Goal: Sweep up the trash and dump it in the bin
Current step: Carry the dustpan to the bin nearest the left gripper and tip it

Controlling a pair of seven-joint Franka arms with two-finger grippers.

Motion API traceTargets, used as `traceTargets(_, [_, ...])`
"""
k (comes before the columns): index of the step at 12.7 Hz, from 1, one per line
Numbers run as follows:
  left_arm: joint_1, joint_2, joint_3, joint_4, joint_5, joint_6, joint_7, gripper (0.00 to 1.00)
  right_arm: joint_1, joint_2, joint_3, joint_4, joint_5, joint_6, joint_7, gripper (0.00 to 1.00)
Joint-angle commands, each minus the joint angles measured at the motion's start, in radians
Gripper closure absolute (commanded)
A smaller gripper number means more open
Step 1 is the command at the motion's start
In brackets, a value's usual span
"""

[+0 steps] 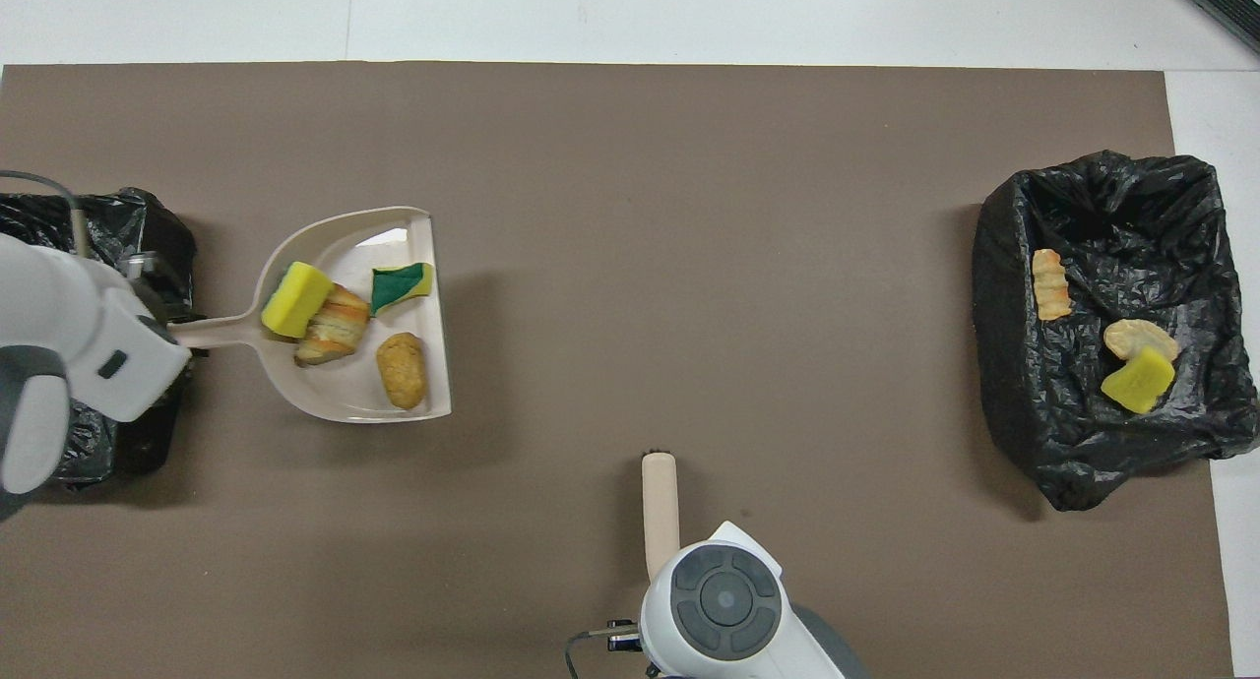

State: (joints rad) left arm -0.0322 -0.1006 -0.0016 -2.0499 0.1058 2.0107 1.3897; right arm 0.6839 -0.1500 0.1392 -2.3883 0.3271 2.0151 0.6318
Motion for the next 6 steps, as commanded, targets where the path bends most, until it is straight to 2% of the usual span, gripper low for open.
traceTargets(1, [0.170,0.008,-0.012,0.081,-0.041,-0.058,0.052,1.00,0.013,0.012,0.000,-0.038,-0.023,0.051,0.031,1.00])
traceTargets(4, [0.374,0.036,-0.009,0.149,-0.040,-0.044,0.055,1.00,0.026,0.036,0.000,-0.038,-0.023,0.073,0.037,1.00])
traceTargets(5, [0.432,0.041,-0.009,0.169,-0.032,-0.043,0.064,1.00,0.026,0.039,0.000,-0.038,-0.023,0.073,0.037,0.82])
traceTargets(6, [0.489,0.053,-0.009,0.195,-0.029,-0.040,0.103,1.00,0.026,0.043,0.000,-0.037,-0.026,0.073,0.026,0.38])
